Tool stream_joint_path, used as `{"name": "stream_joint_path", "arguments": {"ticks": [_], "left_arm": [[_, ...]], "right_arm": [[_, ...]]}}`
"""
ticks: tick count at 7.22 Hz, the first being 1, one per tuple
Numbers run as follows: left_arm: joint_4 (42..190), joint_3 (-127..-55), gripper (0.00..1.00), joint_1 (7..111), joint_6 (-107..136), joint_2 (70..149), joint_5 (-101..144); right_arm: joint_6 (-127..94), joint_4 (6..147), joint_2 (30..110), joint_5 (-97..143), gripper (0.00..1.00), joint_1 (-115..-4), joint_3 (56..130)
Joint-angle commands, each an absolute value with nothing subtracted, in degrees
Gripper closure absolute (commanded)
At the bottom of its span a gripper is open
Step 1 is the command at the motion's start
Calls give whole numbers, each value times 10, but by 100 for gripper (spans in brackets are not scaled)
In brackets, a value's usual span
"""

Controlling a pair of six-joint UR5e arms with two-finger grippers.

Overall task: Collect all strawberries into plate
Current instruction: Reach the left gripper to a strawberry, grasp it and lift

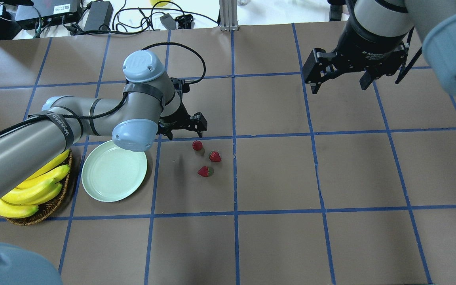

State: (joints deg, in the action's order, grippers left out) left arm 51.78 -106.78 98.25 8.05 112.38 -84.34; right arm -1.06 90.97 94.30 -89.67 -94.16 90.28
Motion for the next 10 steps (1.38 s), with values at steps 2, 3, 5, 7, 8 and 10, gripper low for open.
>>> {"name": "stream_joint_path", "arguments": {"ticks": [2,3,5,7,8,10], "left_arm": [[504,-1074,0,993,92,1151,-842],[504,-1078,0,995,92,1152,-842],[505,-1079,10,995,91,1155,-840],[505,-1078,38,995,90,1159,-840],[504,-1078,49,995,90,1160,-839],[504,-1078,89,995,90,1163,-829]], "right_arm": [[-11,910,943,-897,0,-942,904],[-11,910,943,-893,0,-943,903],[-11,910,943,-896,0,-942,903],[-11,910,943,-896,0,-942,904],[-11,910,944,-897,0,-942,903],[-11,910,943,-896,0,-942,903]]}}
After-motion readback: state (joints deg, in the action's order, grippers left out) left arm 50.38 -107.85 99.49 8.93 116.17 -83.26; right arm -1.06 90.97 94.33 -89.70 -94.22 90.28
